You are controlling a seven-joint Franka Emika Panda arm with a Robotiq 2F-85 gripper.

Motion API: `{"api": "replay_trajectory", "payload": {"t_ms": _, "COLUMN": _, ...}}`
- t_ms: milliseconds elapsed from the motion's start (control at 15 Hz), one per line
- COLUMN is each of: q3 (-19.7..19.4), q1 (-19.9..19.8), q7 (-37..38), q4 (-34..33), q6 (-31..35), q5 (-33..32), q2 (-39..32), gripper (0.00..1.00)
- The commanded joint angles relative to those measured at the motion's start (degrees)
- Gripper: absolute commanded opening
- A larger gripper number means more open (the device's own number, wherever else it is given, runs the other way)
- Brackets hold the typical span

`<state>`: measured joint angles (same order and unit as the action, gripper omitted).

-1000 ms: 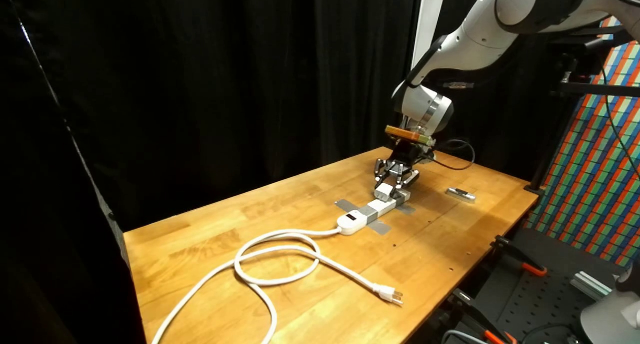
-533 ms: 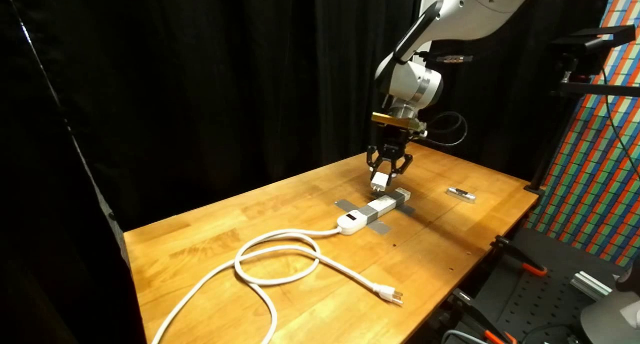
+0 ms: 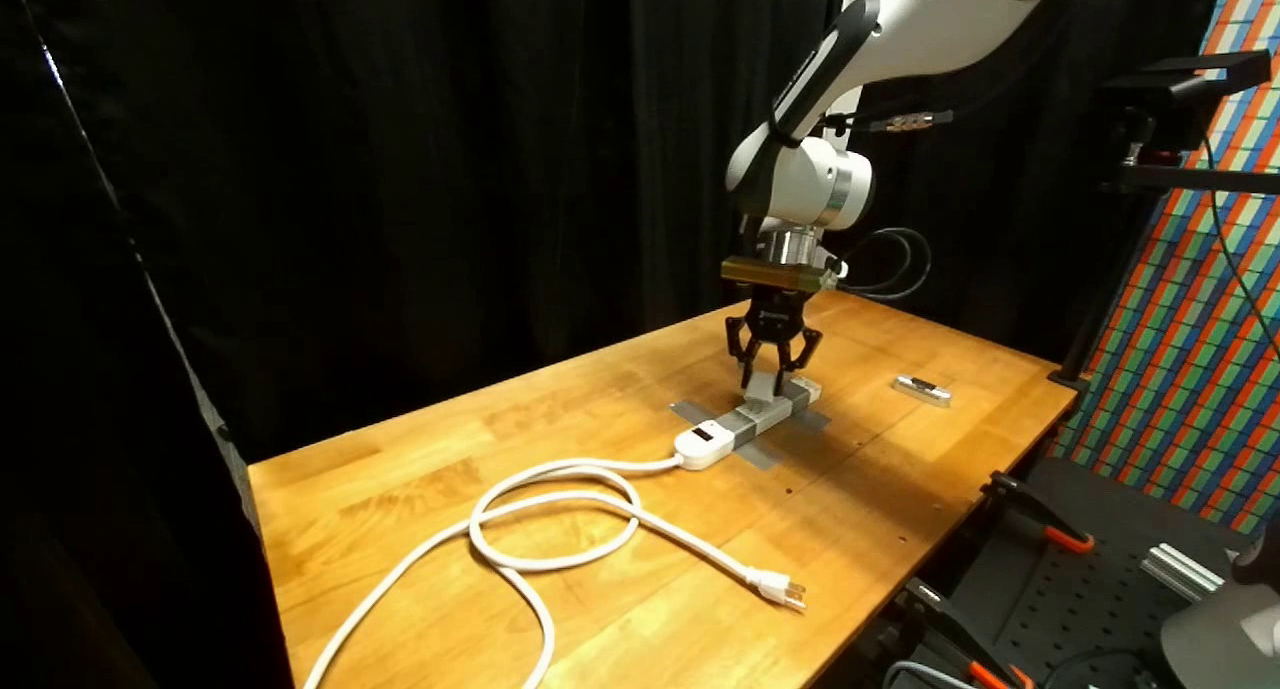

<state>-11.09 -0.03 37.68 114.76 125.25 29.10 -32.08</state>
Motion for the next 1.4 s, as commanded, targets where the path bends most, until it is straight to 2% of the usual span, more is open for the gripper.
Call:
{"api": "replay_trajectory", "payload": {"t_ms": 0, "q3": 2.0, "q1": 0.0, "q7": 1.5, "q4": 6.1, "q6": 5.6, "q5": -0.8, "q2": 5.0, "gripper": 0.23}}
{"api": "replay_trajectory", "payload": {"t_ms": 400, "q3": 3.1, "q1": 1.0, "q7": 1.8, "q4": 12.8, "q6": 16.9, "q5": -1.9, "q2": 8.6, "gripper": 0.23}}
{"api": "replay_trajectory", "payload": {"t_ms": 867, "q3": 2.1, "q1": 5.3, "q7": 7.6, "q4": 20.1, "q6": 31.2, "q5": -9.4, "q2": 12.3, "gripper": 0.23}}
{"api": "replay_trajectory", "payload": {"t_ms": 1133, "q3": 0.2, "q1": 8.1, "q7": 15.8, "q4": 22.0, "q6": 33.8, "q5": -14.9, "q2": 12.2, "gripper": 0.23}}
{"api": "replay_trajectory", "payload": {"t_ms": 1333, "q3": -1.4, "q1": 9.9, "q7": 22.8, "q4": 22.5, "q6": 33.0, "q5": -18.6, "q2": 12.3, "gripper": 0.23}}
